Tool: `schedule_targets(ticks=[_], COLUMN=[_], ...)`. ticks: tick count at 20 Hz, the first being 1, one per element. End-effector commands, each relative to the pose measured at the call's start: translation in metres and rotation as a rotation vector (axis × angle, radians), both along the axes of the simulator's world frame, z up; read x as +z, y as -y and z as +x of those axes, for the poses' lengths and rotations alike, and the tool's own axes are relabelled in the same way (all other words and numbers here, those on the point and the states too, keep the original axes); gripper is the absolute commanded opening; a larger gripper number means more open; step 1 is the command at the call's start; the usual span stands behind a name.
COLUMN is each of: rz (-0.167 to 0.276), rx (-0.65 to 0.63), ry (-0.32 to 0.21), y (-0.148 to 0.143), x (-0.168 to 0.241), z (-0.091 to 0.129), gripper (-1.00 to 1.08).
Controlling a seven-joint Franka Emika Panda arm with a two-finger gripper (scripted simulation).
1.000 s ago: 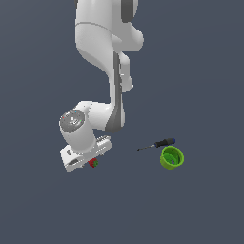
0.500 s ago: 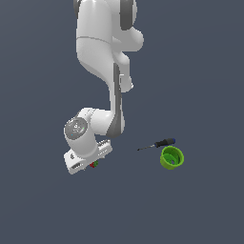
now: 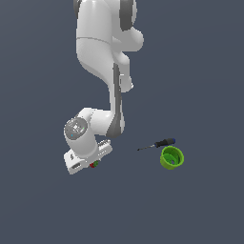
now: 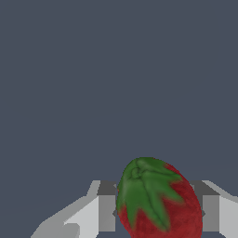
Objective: Pick up a designated object from a clutter of objects.
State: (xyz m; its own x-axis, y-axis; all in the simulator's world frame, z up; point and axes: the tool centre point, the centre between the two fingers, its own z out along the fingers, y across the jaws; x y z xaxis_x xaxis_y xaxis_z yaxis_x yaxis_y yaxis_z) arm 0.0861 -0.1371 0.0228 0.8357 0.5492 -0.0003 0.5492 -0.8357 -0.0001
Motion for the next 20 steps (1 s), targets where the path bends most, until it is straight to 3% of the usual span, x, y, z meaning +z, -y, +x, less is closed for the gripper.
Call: schedule_targets(ticks=[1, 10, 20], rz=[0.000, 0.000, 0.000], rx=[0.000, 0.000, 0.000], ry=[0.000, 0.000, 0.000], y=[0.000, 0.004, 0.017], x=[0.000, 0.028, 0.118], z=[0.000, 0.003, 0.013], gripper=[-1.00, -1.00, -1.00])
